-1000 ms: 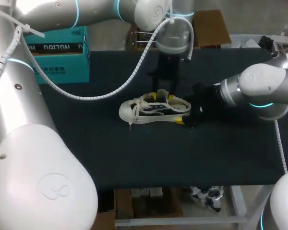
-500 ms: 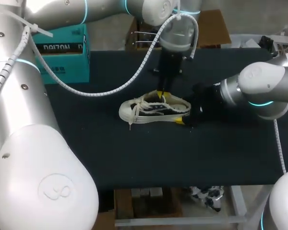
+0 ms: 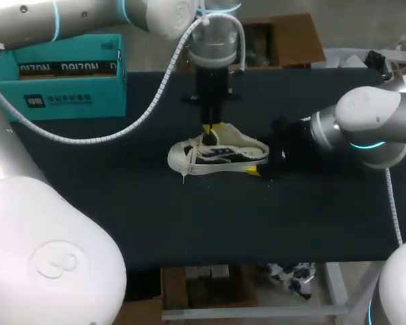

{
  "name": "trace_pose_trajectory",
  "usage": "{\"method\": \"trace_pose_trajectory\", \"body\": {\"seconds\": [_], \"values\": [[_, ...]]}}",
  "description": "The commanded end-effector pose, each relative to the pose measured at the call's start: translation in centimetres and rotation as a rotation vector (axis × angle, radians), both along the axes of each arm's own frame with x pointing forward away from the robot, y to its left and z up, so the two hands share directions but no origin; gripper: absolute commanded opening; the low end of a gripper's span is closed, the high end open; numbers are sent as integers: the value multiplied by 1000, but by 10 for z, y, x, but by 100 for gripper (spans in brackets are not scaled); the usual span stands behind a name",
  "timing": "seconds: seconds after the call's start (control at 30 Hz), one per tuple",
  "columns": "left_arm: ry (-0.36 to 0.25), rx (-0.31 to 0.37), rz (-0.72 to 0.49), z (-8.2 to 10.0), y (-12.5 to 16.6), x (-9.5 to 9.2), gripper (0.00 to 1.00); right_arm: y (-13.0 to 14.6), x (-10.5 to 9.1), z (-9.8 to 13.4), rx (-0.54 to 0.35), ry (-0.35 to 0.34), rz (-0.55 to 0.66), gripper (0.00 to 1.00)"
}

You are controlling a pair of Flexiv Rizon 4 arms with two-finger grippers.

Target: Open the shoe tongue, take the insole out of the shoe, put the insole back into the shoe, and pack the shoe into the shoebox

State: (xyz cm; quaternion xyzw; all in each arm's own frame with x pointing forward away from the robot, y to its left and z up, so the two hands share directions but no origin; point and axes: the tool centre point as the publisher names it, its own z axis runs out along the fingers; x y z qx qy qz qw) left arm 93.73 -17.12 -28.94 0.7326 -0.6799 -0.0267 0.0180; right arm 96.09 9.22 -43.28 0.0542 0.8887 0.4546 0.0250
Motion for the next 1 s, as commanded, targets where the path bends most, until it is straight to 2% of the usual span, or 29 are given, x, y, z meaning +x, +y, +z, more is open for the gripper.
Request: {"method": "trace_pose_trajectory", "body": {"seconds": [0.03,0.23,0.37,0.73,0.93,0.97,1.0], "values": [[-174,-275,47,-6,27,-12,0,3,-2,-10,3,0,1,0],[-226,-336,134,-17,43,-11,0,3,-2,-10,3,0,1,0],[-210,-378,160,-24,51,-7,0,3,-2,-10,3,0,1,0],[-184,-414,195,-34,59,2,0,3,-2,-10,3,0,1,0],[-171,-435,165,-32,61,1,0,3,-2,-10,3,0,1,0],[-168,-438,149,-29,60,1,2,3,-2,-10,3,0,1,0],[-171,-439,132,-25,59,0,15,3,-2,-10,3,0,1,0]]}}
